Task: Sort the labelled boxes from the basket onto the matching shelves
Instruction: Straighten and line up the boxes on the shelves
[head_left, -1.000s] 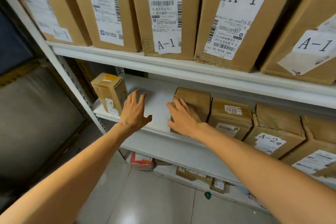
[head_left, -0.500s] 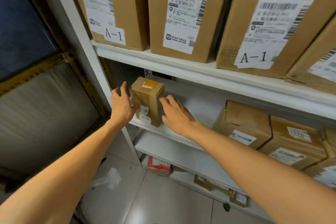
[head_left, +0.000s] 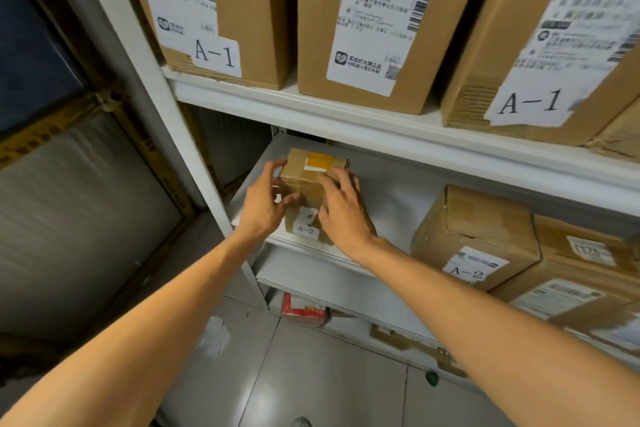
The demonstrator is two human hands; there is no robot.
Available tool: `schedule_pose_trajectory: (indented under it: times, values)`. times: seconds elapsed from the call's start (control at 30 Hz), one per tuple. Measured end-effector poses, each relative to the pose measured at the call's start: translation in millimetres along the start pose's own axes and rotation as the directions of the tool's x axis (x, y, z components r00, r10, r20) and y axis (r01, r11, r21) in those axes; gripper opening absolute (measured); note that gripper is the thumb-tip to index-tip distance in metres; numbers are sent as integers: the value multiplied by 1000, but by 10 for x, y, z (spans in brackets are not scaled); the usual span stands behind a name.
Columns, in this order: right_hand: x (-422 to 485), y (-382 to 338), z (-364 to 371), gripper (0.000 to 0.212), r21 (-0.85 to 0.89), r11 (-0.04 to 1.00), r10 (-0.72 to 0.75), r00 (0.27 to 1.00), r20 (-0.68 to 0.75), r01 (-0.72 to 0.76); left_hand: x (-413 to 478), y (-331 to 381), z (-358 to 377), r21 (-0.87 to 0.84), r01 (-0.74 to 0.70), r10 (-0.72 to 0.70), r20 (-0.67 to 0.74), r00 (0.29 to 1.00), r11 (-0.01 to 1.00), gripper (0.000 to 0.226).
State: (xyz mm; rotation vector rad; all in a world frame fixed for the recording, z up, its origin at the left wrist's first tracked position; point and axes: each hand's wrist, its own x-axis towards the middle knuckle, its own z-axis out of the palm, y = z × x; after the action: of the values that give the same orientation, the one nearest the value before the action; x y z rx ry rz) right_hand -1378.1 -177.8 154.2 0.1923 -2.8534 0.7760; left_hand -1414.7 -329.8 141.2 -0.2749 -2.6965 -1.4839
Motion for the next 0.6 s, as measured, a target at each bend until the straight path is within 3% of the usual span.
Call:
schedule_pose_trajectory:
  times: [0.2, 0.6]
  values:
    - [-431, 466, -456, 64, -104, 990, 94, 995, 30, -90, -164, 364, 630, -20, -53, 54, 79, 995, 998, 68]
    - [-920, 766, -884, 67, -70, 985, 165, 979, 124, -157, -489, 710, 1027, -39, -51, 56, 140, 989, 998, 68]
